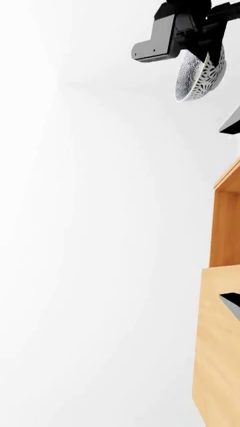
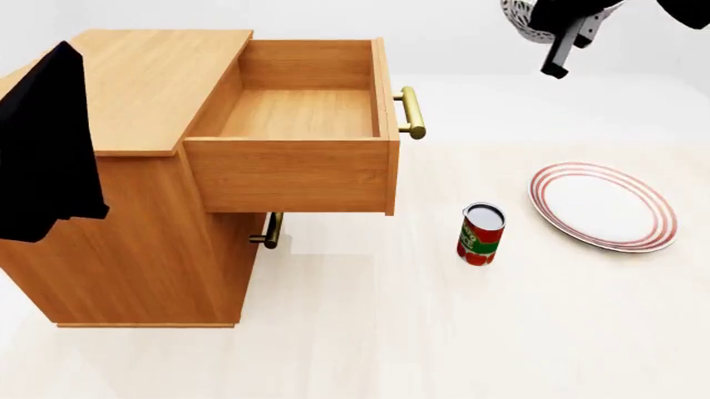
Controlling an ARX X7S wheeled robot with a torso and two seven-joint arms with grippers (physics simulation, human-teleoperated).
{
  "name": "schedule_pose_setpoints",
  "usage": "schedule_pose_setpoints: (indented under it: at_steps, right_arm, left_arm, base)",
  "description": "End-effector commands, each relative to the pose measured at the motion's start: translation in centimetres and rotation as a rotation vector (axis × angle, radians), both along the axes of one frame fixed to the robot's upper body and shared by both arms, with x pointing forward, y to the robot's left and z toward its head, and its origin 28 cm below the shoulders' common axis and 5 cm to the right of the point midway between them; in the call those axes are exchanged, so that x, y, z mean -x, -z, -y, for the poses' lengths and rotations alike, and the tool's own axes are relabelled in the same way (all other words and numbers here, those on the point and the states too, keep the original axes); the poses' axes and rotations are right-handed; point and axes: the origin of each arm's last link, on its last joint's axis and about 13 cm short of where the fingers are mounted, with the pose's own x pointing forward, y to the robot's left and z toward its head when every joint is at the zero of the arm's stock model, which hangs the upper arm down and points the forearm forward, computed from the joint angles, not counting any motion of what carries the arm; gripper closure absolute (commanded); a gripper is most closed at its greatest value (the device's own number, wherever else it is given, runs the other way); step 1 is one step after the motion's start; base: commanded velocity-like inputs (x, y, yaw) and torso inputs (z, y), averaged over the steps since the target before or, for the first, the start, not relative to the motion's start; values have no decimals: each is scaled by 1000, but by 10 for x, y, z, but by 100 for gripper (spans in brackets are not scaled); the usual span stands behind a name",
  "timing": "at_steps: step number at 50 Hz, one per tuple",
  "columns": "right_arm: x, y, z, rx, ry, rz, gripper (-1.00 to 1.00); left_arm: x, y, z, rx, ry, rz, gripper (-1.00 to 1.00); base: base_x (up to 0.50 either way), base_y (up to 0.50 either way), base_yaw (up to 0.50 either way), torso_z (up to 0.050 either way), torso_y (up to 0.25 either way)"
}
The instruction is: Put the bowl in the top drawer of the cabinet.
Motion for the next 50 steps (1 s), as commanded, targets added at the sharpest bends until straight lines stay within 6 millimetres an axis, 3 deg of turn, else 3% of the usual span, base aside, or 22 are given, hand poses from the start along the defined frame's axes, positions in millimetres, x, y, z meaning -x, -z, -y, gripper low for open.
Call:
schedule_pose_setpoints:
  at_steps: [1, 10, 23, 37, 50]
  right_arm:
    - [2, -38, -41, 77, -131, 13, 100]
    - [0, -40, -78, 87, -270, -3, 100]
    - [2, -36, -116, 48, -464, -7, 100]
    - [14, -44, -139, -5, -580, 18, 100]
    - [19, -39, -158, -52, -697, -14, 100]
  left_arm:
    - [-1, -2, -3, 11, -11, 13, -100]
    - [0, 1, -3, 18, -7, 7, -100]
    - [2, 2, -3, 18, -4, 6, -100]
    - [1, 3, -1, 34, 10, 5, -100]
    - [4, 5, 0, 49, 29, 22, -100]
  base:
    - [0, 0, 0, 0, 0]
    - [0, 0, 0, 0, 1]
    - [0, 0, 0, 0, 0]
    - [0, 0, 0, 0, 1]
    - [0, 0, 0, 0, 0]
